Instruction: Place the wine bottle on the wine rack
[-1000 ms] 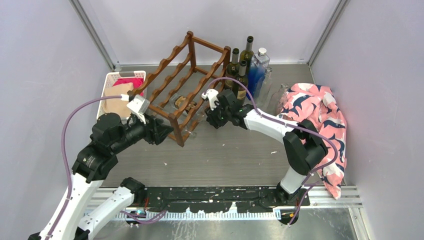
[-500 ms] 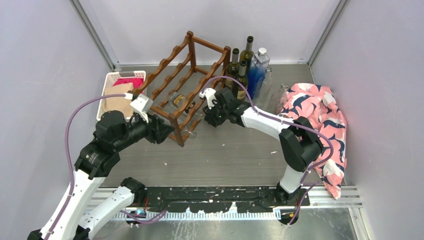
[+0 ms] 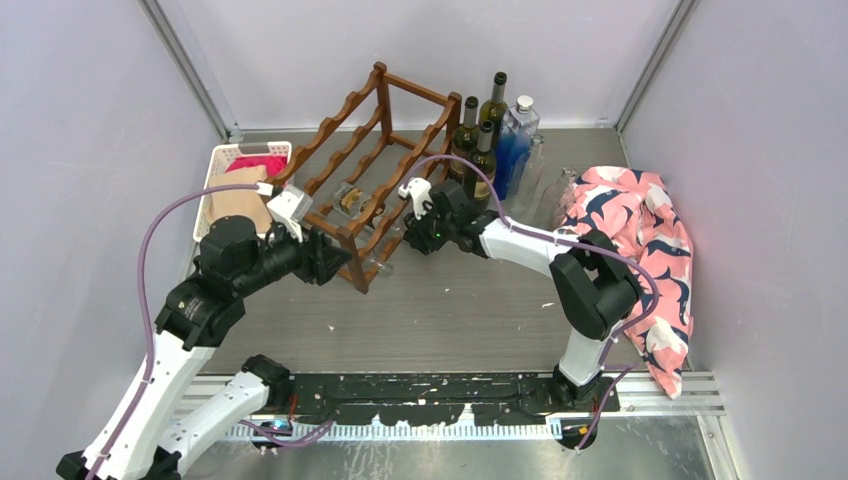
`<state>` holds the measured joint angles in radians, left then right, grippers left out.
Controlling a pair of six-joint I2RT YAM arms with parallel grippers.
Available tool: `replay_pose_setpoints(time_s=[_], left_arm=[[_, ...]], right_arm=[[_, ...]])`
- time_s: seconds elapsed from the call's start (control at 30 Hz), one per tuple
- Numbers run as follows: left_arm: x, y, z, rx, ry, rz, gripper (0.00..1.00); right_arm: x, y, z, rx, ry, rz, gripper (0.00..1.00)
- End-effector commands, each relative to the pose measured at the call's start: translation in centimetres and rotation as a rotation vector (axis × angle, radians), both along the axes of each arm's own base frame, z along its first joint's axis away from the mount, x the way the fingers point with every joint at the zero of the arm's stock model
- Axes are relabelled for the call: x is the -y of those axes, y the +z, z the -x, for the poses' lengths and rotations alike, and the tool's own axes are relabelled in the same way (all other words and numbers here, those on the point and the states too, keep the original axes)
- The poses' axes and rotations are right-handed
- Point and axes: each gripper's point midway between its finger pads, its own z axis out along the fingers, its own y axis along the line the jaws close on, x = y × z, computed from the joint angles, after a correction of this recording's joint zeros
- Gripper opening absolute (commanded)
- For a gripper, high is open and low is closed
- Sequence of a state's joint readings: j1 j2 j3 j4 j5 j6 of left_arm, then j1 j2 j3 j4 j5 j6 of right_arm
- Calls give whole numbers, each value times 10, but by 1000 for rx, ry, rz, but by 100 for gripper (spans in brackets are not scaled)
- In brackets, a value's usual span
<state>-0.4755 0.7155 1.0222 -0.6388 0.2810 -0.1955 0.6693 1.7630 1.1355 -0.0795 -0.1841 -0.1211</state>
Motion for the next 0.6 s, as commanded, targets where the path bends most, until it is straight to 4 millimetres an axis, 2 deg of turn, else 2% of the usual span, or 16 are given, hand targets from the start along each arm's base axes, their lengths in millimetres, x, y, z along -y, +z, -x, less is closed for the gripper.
replay_pose_setpoints(time_s=[0.0, 0.57], left_arm=[[3, 16, -5, 65, -17, 10, 55], [6, 2, -13, 45, -24, -19, 54]], right_arm=[[14, -24, 4, -47, -10, 28, 10], [26, -79, 15, -99, -16, 53, 9]])
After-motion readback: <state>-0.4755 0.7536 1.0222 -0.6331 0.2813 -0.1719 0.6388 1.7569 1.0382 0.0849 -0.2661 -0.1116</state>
